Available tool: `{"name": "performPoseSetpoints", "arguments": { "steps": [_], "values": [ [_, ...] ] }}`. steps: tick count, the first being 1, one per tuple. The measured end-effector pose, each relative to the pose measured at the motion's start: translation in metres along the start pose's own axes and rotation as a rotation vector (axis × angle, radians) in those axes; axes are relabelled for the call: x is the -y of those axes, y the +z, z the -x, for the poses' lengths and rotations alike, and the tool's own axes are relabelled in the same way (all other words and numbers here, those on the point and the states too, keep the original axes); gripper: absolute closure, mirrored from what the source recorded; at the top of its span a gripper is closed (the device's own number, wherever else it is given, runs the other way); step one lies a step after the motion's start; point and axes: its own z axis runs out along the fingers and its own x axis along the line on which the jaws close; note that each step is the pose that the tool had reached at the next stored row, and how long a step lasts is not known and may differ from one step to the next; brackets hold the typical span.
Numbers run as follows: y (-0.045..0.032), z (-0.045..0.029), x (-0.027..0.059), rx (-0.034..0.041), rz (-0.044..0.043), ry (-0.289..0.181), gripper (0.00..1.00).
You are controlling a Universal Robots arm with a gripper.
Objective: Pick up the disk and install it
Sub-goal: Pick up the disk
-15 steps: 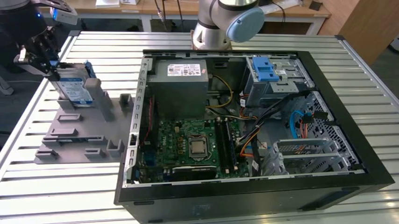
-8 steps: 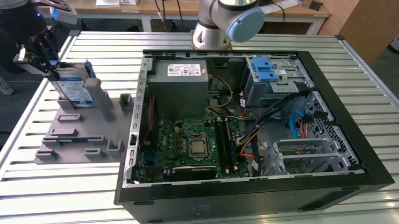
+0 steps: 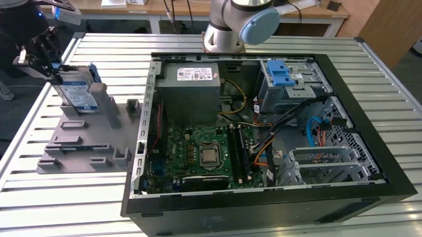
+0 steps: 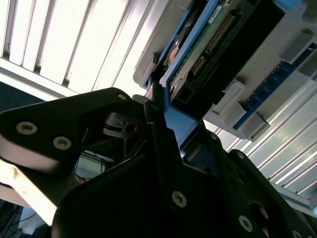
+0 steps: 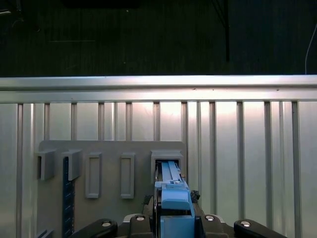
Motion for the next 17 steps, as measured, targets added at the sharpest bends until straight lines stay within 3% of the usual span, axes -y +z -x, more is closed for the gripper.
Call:
{"name": "performPoseSetpoints", "arguments": {
  "steps": [17],
  "values": [
    [-0.0095, 0.0000, -0.0002, -0.0002, 0.0000, 0.000, 0.64]
  ]
}}
